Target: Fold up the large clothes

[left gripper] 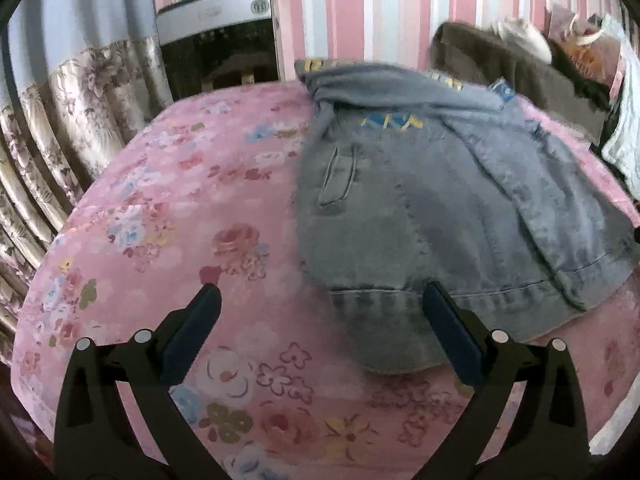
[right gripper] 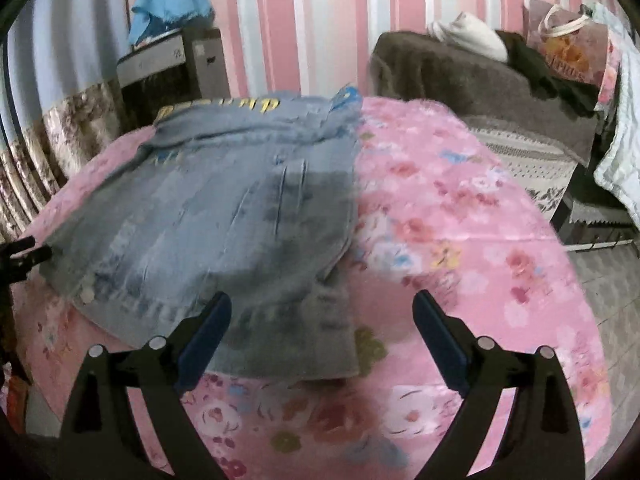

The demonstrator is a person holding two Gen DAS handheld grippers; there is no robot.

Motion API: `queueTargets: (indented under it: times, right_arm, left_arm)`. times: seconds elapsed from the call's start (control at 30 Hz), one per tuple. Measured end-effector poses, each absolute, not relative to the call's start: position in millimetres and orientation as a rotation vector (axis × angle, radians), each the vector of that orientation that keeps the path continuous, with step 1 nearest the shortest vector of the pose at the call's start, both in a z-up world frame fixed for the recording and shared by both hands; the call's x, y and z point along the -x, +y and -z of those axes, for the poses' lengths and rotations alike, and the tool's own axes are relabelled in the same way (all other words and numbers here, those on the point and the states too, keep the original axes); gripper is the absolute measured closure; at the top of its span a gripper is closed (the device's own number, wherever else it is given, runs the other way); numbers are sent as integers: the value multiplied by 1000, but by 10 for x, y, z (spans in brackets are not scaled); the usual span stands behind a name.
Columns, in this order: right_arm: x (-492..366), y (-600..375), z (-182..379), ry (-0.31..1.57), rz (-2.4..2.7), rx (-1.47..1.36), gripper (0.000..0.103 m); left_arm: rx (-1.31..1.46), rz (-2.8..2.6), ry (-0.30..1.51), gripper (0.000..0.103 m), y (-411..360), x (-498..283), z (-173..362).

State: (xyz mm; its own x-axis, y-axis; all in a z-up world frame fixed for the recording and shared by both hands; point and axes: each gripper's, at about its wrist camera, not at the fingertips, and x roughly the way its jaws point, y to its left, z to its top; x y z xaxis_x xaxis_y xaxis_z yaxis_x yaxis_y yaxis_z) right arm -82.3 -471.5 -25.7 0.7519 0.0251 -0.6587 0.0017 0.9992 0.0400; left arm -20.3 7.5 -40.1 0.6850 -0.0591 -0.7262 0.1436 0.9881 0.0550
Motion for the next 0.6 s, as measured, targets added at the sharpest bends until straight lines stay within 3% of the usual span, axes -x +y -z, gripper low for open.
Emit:
queueTargets:
  times: [0.4,0.6]
  right_arm:
    - [649,-4620,469,826,7,-57,14]
    - [589,-4619,476,839,-10,-89,51]
  left_arm:
    - [-114,101,920,3,0,-40,547]
    - [-54,141,975,3,3,-105,605]
